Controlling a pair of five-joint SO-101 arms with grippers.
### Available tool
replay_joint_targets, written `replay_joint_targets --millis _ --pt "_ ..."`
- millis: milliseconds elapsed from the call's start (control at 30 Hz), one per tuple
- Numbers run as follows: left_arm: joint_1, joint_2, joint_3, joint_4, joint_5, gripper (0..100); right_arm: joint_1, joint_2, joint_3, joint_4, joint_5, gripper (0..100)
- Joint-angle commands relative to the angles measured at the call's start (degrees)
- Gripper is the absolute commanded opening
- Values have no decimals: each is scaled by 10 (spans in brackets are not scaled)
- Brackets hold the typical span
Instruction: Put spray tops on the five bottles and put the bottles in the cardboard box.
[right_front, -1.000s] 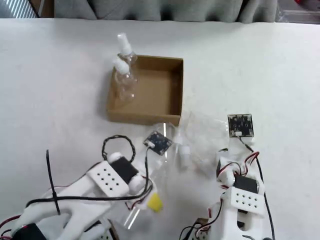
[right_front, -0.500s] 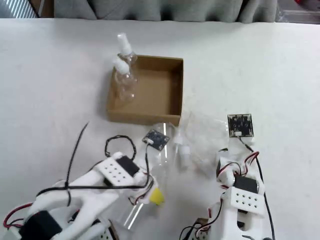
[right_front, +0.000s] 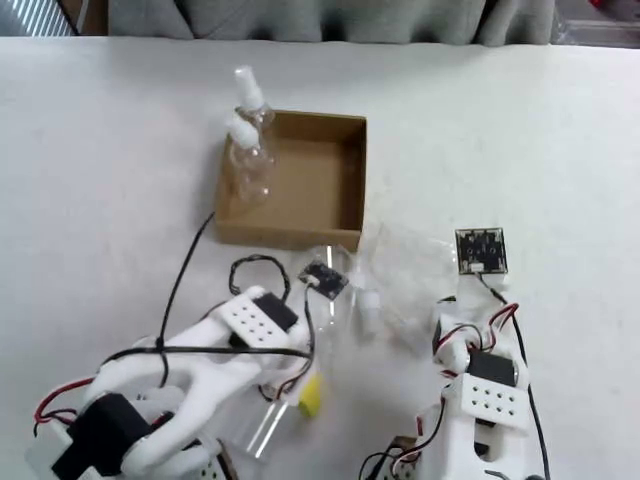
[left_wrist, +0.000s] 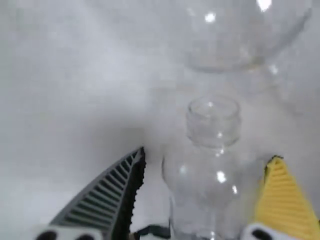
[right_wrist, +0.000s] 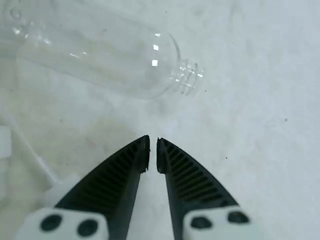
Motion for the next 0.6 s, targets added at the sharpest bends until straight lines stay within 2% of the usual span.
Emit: replay_joint_targets --millis 0,100,133,200,300,567 --pt "-7 5 -47 66 -32 239 -1 -9 -4 -12 6 15" --pt "-29 5 -56 48 -50 18 0 -9 -4 -12 6 15" --pt "-43 5 -56 40 -56 15 0 -9 -4 -12 6 15" --pt "-69 5 -55 33 -63 73 0 -9 -4 -12 6 15" --pt "-108 5 -71 34 -64 22 0 -9 -4 -12 6 15" --pt "-255 5 -137 34 -92 21 0 -9 -4 -12 6 15"
